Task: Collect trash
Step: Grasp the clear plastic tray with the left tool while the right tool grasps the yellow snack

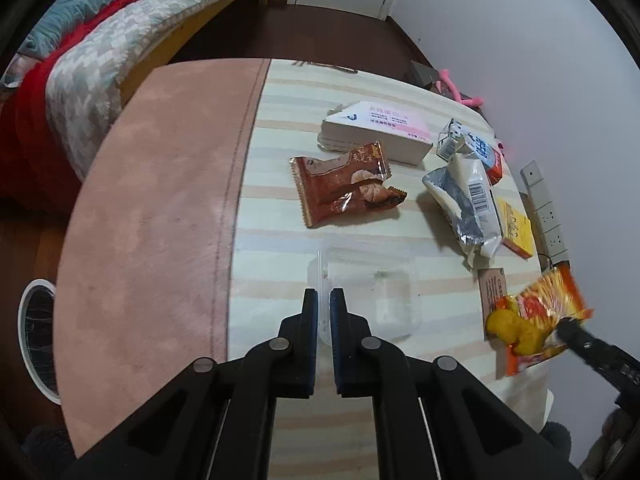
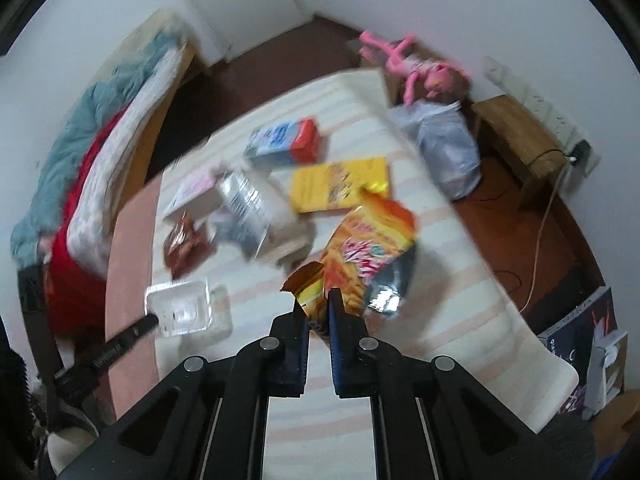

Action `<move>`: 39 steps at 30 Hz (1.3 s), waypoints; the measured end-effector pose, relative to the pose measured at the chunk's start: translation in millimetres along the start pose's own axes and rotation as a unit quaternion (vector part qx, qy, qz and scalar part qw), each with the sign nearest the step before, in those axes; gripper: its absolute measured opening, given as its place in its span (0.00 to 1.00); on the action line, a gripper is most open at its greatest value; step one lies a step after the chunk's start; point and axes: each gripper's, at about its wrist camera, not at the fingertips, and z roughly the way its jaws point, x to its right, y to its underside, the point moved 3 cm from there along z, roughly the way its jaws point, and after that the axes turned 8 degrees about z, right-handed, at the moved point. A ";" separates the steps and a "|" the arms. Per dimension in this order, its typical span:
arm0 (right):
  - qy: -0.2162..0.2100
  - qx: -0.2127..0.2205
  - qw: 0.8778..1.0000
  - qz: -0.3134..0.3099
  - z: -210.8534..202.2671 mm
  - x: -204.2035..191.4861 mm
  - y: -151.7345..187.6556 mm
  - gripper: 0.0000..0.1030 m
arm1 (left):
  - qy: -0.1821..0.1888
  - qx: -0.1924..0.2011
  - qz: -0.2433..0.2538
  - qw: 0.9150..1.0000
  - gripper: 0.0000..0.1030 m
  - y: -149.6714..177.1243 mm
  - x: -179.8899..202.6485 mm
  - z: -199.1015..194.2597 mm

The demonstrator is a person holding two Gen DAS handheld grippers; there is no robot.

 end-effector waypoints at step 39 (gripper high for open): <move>-0.041 -0.147 0.985 -0.077 55.4 -50.9 40.0 0.36 | -0.016 0.022 -0.025 0.999 0.03 37.4 -35.1 -37.5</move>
